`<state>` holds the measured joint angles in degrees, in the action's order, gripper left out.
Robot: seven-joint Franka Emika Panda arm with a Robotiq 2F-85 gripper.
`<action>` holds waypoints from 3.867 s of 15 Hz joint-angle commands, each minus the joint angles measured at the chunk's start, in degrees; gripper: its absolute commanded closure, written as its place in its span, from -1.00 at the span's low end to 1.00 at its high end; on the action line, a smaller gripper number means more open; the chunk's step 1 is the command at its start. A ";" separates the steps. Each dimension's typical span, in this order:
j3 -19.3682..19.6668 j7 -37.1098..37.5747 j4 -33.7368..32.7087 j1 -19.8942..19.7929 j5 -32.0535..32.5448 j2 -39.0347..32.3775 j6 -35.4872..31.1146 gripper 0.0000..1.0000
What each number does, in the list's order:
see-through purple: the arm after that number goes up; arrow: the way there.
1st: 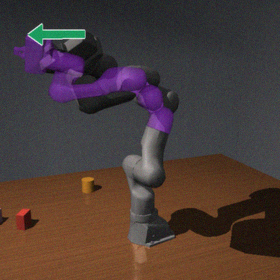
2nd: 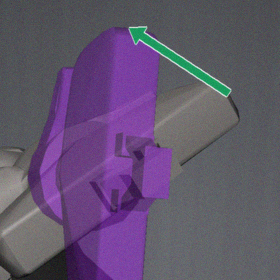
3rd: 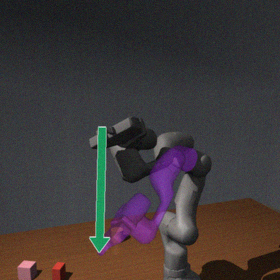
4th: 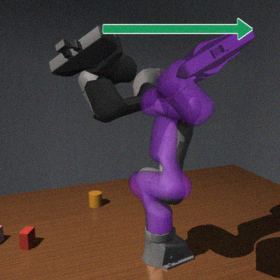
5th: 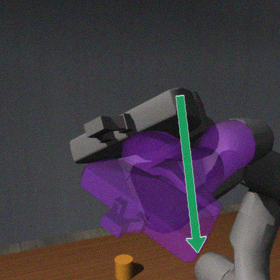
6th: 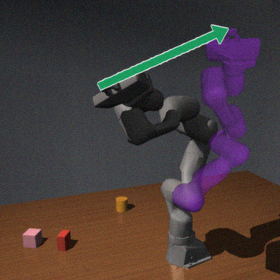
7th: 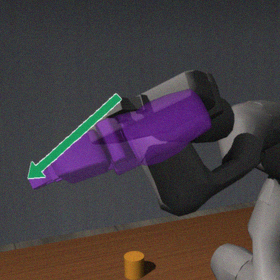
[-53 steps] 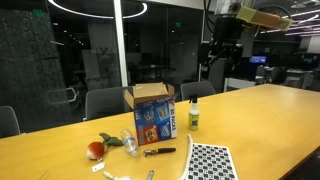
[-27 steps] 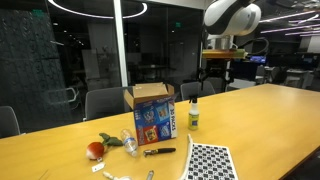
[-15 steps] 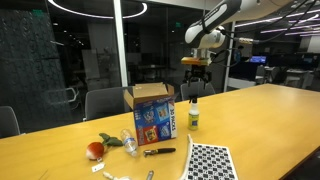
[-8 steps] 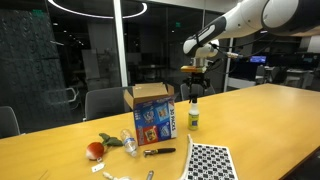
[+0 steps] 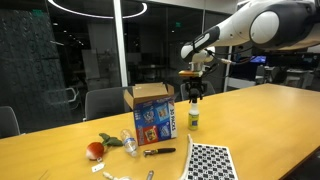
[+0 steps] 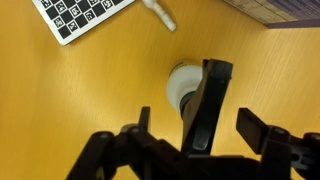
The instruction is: Pick up the bottle and put it in the box
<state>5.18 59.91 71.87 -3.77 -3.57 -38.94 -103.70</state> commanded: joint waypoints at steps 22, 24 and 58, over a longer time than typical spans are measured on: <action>1.55 -3.18 -6.50 7.65 14.02 14.30 8.46 0.60; 1.14 -3.15 -8.76 9.72 16.41 16.15 10.43 0.60; -9.61 -14.82 -21.53 11.45 2.36 -0.59 5.12 0.60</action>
<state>-3.35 46.65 49.22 8.69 0.62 -40.19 -97.00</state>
